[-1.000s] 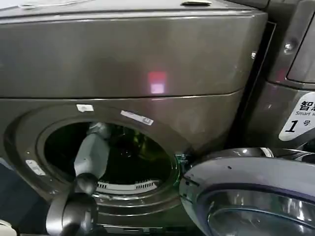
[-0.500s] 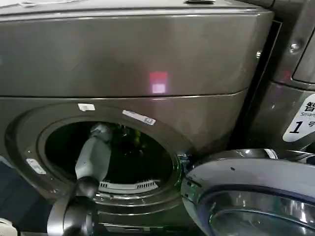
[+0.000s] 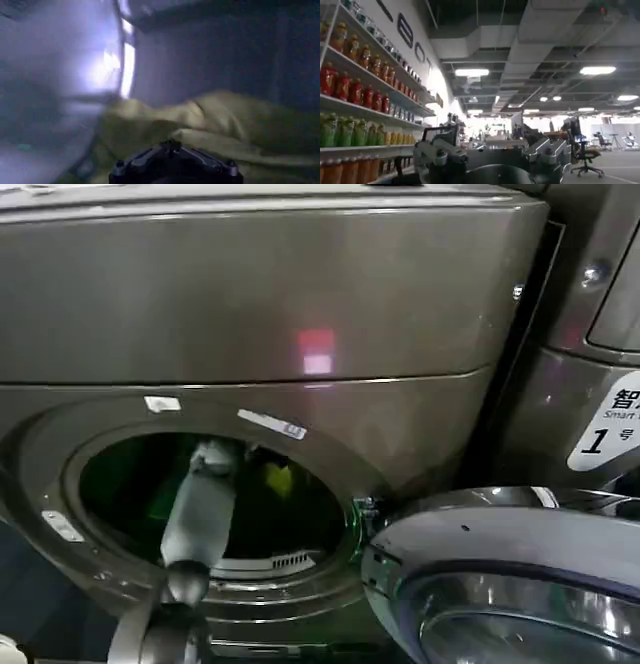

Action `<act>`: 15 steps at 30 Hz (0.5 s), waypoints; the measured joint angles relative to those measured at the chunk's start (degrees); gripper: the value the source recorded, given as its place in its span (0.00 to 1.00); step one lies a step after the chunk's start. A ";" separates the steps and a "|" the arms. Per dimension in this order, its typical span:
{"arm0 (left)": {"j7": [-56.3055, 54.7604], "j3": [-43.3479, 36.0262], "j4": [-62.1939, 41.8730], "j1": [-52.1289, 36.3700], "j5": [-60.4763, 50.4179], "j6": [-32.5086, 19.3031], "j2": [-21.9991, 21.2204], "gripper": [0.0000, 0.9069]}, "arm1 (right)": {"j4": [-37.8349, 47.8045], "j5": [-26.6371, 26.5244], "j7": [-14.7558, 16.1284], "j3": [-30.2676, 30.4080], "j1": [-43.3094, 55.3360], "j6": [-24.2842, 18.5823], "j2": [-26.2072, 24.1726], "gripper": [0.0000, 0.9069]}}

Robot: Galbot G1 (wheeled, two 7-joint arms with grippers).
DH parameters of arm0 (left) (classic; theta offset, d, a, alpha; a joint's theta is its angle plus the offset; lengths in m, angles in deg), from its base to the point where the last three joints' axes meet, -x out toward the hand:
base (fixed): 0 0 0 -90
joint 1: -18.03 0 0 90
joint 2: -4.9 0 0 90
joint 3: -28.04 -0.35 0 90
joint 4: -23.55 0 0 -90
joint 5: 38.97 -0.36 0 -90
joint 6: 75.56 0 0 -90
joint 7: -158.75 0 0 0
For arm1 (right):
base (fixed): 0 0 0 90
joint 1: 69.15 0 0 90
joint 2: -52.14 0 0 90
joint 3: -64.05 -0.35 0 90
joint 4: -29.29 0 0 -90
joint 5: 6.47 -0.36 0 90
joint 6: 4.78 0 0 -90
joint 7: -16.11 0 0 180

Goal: Grasp the clothes from the dryer.

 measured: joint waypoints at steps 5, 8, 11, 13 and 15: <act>-12.91 -0.73 4.31 1.74 9.28 2.66 -1.42 0.00 | -0.06 0.08 -0.11 0.04 -0.02 -0.24 0.13 1.00; -19.81 -1.45 6.99 2.68 14.47 4.53 -2.34 0.00 | -0.16 0.10 -0.18 0.04 -0.13 -0.41 0.15 1.00; -25.92 -2.02 9.70 3.67 19.06 6.59 -3.11 0.00 | -0.20 0.10 -0.22 -0.16 -0.18 -0.56 0.10 1.00; -29.19 -2.10 11.09 4.08 21.75 7.83 -3.50 0.00 | -0.20 0.10 -0.24 -0.19 -0.21 -0.70 0.10 1.00; -31.67 -2.29 12.22 4.49 23.98 8.86 -3.67 0.00 | -0.20 0.10 -0.26 -0.22 -0.23 -0.76 0.14 1.00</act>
